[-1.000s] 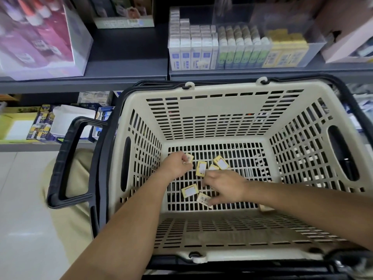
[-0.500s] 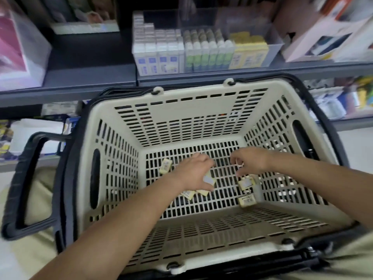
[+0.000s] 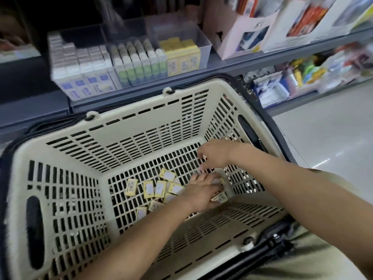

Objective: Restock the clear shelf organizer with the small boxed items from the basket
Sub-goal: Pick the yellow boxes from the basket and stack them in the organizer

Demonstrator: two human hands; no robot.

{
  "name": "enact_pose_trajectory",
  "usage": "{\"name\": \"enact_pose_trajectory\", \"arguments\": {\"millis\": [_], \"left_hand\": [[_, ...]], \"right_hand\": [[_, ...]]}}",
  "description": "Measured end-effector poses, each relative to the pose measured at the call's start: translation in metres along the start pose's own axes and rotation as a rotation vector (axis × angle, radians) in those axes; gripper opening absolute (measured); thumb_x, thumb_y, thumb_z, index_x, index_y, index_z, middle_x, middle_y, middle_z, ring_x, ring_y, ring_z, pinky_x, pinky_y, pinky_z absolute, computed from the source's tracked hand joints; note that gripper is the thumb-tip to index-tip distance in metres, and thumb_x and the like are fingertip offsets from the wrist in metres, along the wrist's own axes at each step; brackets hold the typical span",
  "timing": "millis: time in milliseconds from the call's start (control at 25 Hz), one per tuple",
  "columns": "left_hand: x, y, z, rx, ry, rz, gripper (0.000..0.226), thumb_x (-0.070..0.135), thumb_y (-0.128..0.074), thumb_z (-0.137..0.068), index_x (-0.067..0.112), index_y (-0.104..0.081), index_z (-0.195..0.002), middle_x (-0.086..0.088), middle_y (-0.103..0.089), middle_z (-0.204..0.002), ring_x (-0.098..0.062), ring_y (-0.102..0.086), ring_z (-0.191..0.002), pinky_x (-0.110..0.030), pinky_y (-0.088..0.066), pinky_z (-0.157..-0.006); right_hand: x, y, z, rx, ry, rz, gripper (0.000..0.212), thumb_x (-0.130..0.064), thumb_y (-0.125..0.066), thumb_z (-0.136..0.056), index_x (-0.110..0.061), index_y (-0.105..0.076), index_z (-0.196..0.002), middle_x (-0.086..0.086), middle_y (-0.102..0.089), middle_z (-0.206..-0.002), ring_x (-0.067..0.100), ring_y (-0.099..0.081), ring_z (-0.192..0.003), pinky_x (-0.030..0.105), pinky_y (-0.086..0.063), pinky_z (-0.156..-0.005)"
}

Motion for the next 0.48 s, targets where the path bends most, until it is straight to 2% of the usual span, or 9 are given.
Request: {"name": "enact_pose_trajectory", "arguments": {"millis": [120,200,320,400,480], "left_hand": [[-0.007,0.007,0.006,0.027,0.008,-0.029,0.049,0.045,-0.06,-0.082,0.025,-0.053,-0.126,0.0,-0.033,-0.144,-0.022,-0.028,-0.13,-0.04,-0.018,-0.103],[-0.032,0.021,0.019,0.065,0.094,-0.028,0.042,0.043,-0.061,-0.082,0.027,-0.056,-0.12,0.002,-0.041,-0.136,-0.022,-0.033,-0.125,-0.037,-0.022,-0.097],[-0.085,0.035,0.052,0.068,0.276,0.017,0.04,0.044,-0.058,-0.086,0.032,-0.053,-0.123,0.004,-0.035,-0.142,-0.019,-0.028,-0.13,-0.038,-0.021,-0.101],[-0.105,0.038,0.076,0.053,0.352,0.077,0.047,0.047,-0.057,-0.086,0.034,-0.047,-0.13,0.005,-0.028,-0.146,-0.019,-0.024,-0.134,-0.04,-0.021,-0.106],[-0.118,0.042,0.096,0.089,0.443,0.168,0.057,0.049,-0.058,-0.085,0.034,-0.039,-0.136,0.004,-0.026,-0.146,-0.018,-0.023,-0.134,-0.039,-0.023,-0.108]], "right_hand": [[0.001,0.002,0.0,0.001,-0.006,0.023,0.046,-0.04,-0.054,-0.089,-0.015,-0.049,-0.127,0.006,-0.053,-0.13,0.023,-0.048,-0.118,0.034,-0.041,-0.093],[0.0,0.001,-0.001,0.01,-0.009,0.035,0.045,-0.039,-0.056,-0.088,-0.016,-0.049,-0.126,0.005,-0.054,-0.128,0.023,-0.05,-0.116,0.034,-0.042,-0.092],[-0.004,-0.003,-0.008,0.009,0.011,0.051,0.048,-0.042,-0.056,-0.088,-0.019,-0.046,-0.128,0.003,-0.056,-0.125,0.021,-0.051,-0.113,0.031,-0.043,-0.082],[-0.006,-0.012,-0.021,-0.034,0.027,0.058,0.051,-0.043,-0.057,-0.087,-0.018,-0.044,-0.129,0.003,-0.054,-0.125,0.021,-0.051,-0.112,0.028,-0.037,-0.076],[-0.01,-0.027,-0.036,-0.056,0.011,0.094,0.054,-0.043,-0.059,-0.086,-0.016,-0.041,-0.128,0.004,-0.053,-0.126,0.022,-0.052,-0.11,0.029,-0.039,-0.075]]}}
Point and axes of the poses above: each hand's wrist, its own z-axis away from the middle knuckle, its own y-axis out of the back of the hand, x = y × z, the point moved 7 cm from there along -z, towards the middle knuckle
